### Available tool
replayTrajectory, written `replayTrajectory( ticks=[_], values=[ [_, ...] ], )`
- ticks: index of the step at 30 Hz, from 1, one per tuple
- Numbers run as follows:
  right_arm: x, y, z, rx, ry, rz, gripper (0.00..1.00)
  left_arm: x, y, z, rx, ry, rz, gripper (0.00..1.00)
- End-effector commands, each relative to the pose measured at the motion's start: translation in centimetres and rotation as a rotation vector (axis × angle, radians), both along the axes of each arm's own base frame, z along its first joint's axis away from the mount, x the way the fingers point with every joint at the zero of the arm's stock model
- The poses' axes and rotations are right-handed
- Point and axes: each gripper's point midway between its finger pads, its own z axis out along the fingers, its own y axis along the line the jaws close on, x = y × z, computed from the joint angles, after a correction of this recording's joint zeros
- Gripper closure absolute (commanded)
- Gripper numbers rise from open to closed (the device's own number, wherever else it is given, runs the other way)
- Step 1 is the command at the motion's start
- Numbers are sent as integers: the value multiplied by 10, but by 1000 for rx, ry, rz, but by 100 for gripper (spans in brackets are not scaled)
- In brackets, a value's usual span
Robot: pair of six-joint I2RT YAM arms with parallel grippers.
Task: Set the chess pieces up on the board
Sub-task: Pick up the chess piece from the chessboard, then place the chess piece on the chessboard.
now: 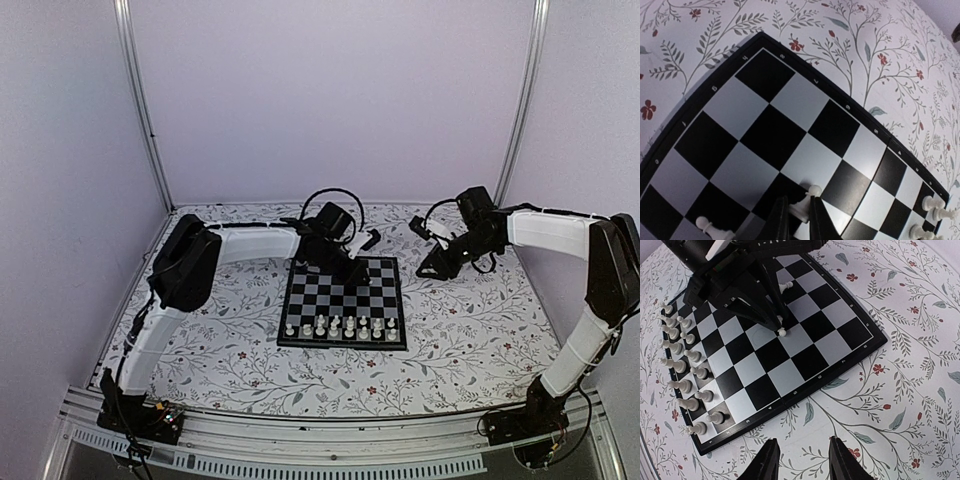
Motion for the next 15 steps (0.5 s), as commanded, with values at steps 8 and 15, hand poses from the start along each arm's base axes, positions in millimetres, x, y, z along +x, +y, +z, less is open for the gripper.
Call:
replayTrajectory(
  ticks=[8,15],
  values=[
    [14,38,59,207,0,38,64,-1,7,113,-415,64,96,90],
    [14,66,88,263,-68,112,65,-14,8,150,-606,177,56,89]
  ],
)
